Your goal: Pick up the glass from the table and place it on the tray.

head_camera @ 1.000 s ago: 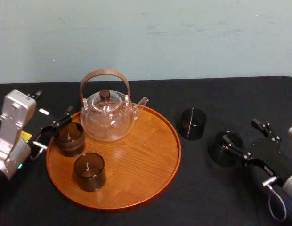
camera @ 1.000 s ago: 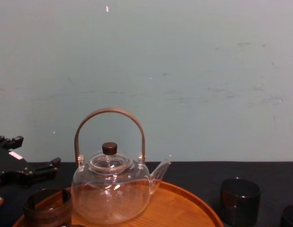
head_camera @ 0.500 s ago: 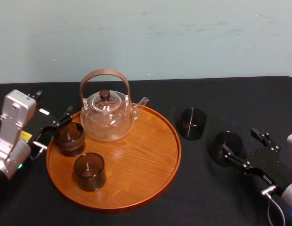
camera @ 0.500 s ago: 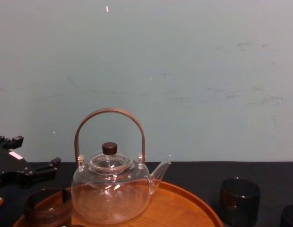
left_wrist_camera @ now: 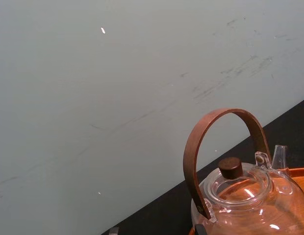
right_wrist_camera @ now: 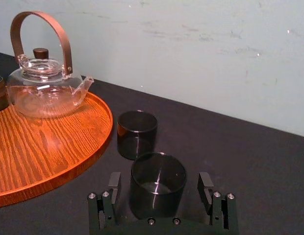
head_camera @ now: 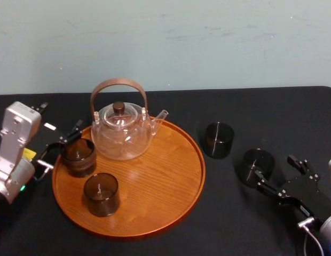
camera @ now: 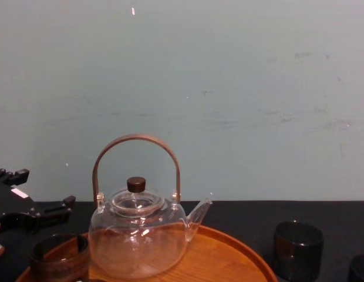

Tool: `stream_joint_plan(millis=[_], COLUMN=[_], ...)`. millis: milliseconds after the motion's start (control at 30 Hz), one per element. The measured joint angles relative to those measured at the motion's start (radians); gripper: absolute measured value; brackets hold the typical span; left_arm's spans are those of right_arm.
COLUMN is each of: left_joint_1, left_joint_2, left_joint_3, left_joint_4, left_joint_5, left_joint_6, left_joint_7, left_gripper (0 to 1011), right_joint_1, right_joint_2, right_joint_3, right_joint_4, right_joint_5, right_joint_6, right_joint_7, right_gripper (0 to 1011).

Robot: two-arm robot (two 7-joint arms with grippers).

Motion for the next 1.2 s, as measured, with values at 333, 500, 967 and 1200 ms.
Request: stream_joint_plan(millis=[333,500,967,1200], left_joint_1=[0.000,0.000,0.000,0.000], left_joint_2=[0.000,0.000,0.000,0.000], left_joint_3=[0.000,0.000,0.000,0.000], left_joint_4=[0.000,0.000,0.000,0.000], left_joint_5=[0.000,0.000,0.000,0.000], left_joint_6=[0.000,0.000,0.000,0.000], left_joint_7=[0.000,0.000,0.000,0.000], left_gripper=[1001,1001,1001,1001], right_joint_1=[0.008,0.022,0.107,0.154], right_joint_2=[-0.032,-0.049,-0.092,-0.115], right_joint_3=[0.015,0.018,0.015,0.006], right_joint_4=[0.044,0.072,0.161,0.207], right_joint_5=[0.008,0.008,-0.006,-0.023], right_joint_6=[0.004,0.007,0.029,0.038], right_joint_7=[0.031,0.048,0.115,0.149], right_gripper=[1003,1003,1003,1002])
